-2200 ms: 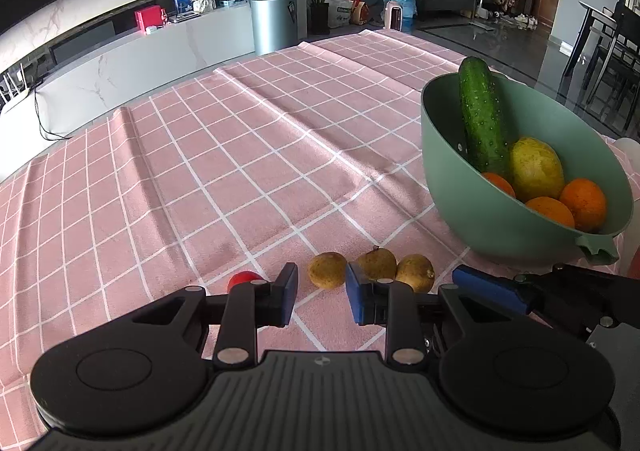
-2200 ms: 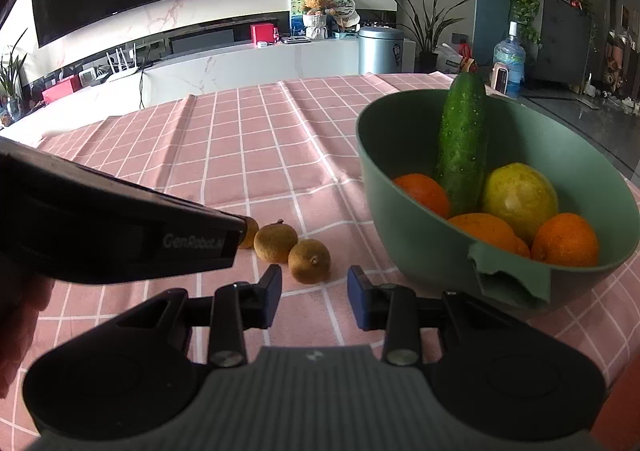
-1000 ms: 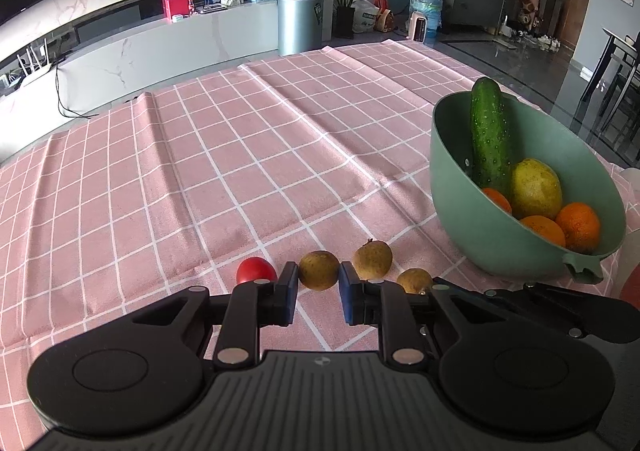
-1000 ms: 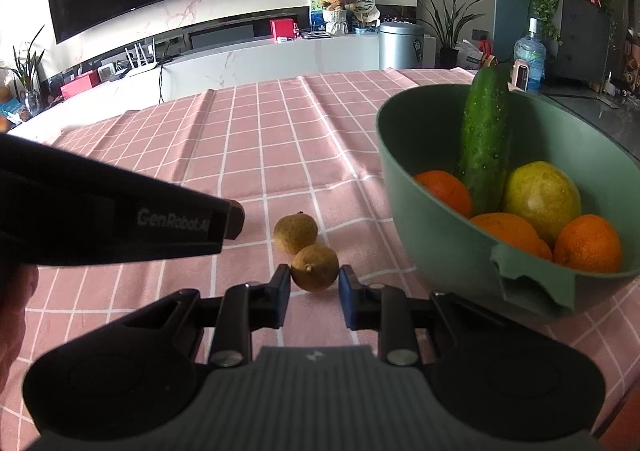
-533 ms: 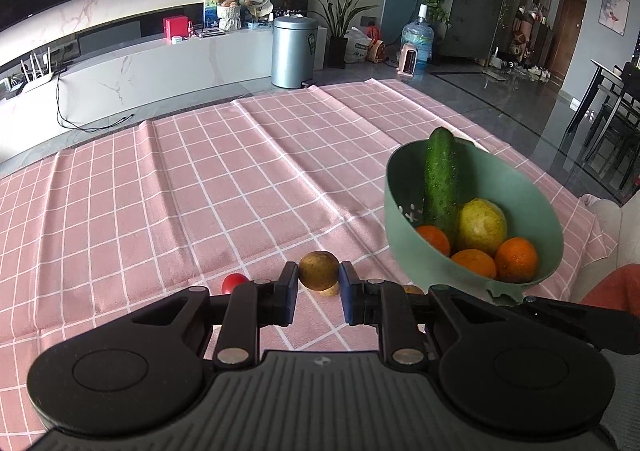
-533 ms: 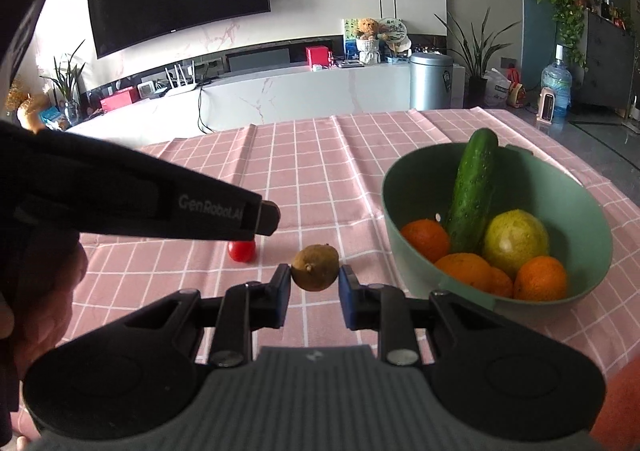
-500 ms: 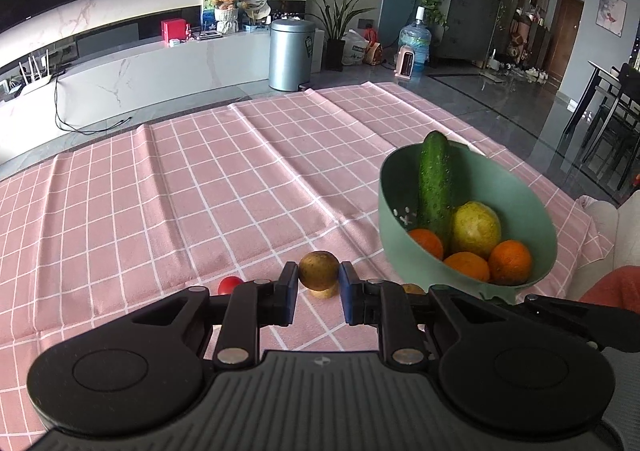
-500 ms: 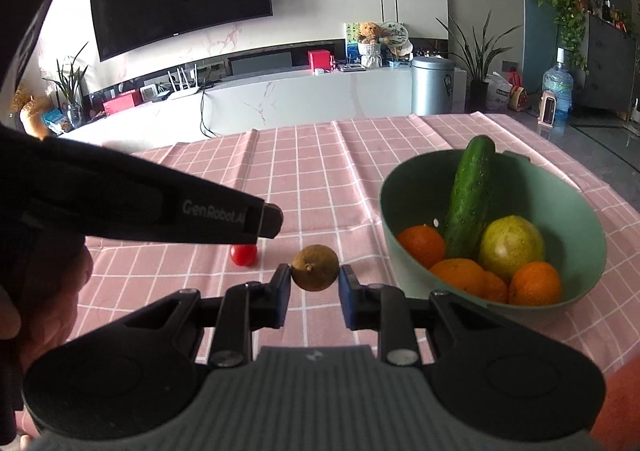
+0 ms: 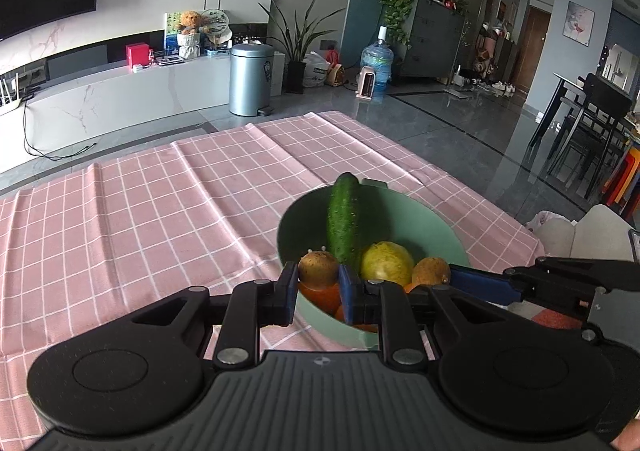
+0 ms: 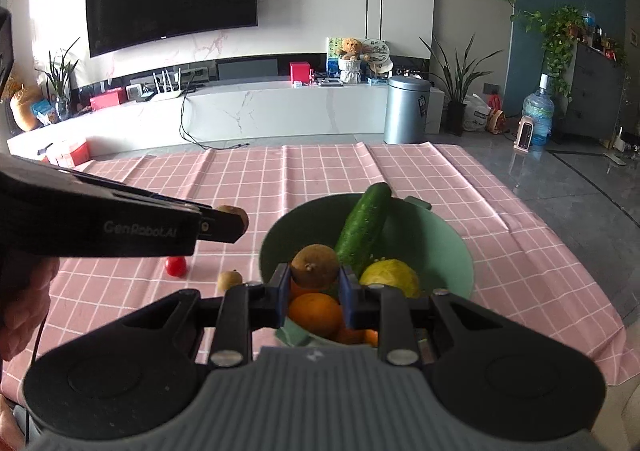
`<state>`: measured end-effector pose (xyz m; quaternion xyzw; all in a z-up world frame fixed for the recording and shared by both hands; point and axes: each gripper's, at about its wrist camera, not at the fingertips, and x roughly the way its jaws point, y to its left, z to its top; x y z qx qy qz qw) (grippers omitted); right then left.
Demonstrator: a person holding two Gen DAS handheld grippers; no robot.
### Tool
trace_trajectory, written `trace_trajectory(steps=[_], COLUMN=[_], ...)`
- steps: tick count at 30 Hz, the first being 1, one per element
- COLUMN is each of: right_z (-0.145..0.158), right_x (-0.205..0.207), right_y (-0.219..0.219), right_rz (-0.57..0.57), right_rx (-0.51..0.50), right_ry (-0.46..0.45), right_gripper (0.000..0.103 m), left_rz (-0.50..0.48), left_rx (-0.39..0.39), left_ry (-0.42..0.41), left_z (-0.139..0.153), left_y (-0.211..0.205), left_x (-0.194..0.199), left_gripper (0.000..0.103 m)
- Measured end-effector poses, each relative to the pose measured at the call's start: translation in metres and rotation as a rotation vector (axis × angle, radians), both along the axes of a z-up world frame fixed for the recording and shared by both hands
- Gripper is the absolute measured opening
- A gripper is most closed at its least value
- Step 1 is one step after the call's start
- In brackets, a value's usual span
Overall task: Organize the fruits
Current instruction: 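Lower both held longans into the green colander and open both tools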
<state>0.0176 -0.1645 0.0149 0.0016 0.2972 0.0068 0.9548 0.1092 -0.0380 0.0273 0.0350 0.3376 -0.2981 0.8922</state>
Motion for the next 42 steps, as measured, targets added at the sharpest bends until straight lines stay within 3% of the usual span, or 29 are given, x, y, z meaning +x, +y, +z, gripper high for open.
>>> trace_trajectory(steps=[12, 28, 37, 42], right_z=[-0.011, -0.037, -0.037, -0.036], right_x=[0.034, 0.063, 0.064, 0.064], right_y=[-0.055, -0.066, -0.066, -0.067], right_rz=[0.019, 0.071, 0.072, 0.057], right_rx=[-0.09, -0.104, -0.099, -0.099], right_ry=[0.145, 0.259, 0.264, 0.263], right_gripper=[0.021, 0.021, 0.022, 0.023], left_rz=[-0.083, -0.097, -0.096, -0.105], left_rx=[0.065, 0.143, 0.136, 0.149], left_ry=[0.086, 0.188, 0.189, 0.147], left_z=[-0.017, -0.049, -0.049, -0.045], left_y=[-0.056, -0.073, -0.074, -0.074], left_x=[0.015, 0.033, 0.036, 0.03], left_gripper=[0.024, 0.024, 0.024, 0.028])
